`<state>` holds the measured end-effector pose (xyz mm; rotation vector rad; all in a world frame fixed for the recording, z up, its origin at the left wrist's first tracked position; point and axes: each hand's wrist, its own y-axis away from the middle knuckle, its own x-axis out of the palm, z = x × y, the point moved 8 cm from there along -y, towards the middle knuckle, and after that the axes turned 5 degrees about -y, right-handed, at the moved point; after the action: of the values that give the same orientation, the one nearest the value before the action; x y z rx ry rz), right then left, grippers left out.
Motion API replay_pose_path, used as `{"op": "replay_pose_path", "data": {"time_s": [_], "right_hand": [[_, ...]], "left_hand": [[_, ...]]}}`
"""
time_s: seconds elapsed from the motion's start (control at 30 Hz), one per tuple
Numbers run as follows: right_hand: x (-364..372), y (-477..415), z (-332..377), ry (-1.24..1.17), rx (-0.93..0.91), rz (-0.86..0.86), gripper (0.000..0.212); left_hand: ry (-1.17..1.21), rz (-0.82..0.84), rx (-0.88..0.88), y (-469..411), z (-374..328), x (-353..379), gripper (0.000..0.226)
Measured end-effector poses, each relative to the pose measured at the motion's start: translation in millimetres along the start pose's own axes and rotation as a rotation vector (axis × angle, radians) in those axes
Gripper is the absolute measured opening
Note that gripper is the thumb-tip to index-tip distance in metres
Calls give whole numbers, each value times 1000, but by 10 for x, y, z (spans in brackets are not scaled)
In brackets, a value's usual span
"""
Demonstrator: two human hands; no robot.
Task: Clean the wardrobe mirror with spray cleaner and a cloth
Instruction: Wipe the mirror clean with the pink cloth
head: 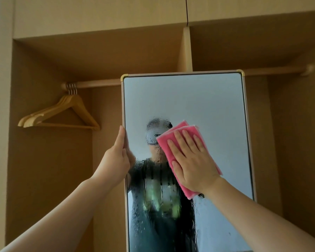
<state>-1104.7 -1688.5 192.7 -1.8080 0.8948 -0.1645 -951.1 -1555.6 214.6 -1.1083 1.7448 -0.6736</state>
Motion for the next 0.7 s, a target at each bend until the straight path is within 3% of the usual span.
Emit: {"op": "replay_pose_path", "data": {"time_s": [0.33, 0.7], "right_hand": [[-195, -696, -206, 31, 60, 57, 60], [-458, -1502, -398, 35, 168, -12, 62]], "left_hand": [[25, 18, 12, -4, 23, -11, 69], [36, 63, 6, -5, 60, 9, 70]]}}
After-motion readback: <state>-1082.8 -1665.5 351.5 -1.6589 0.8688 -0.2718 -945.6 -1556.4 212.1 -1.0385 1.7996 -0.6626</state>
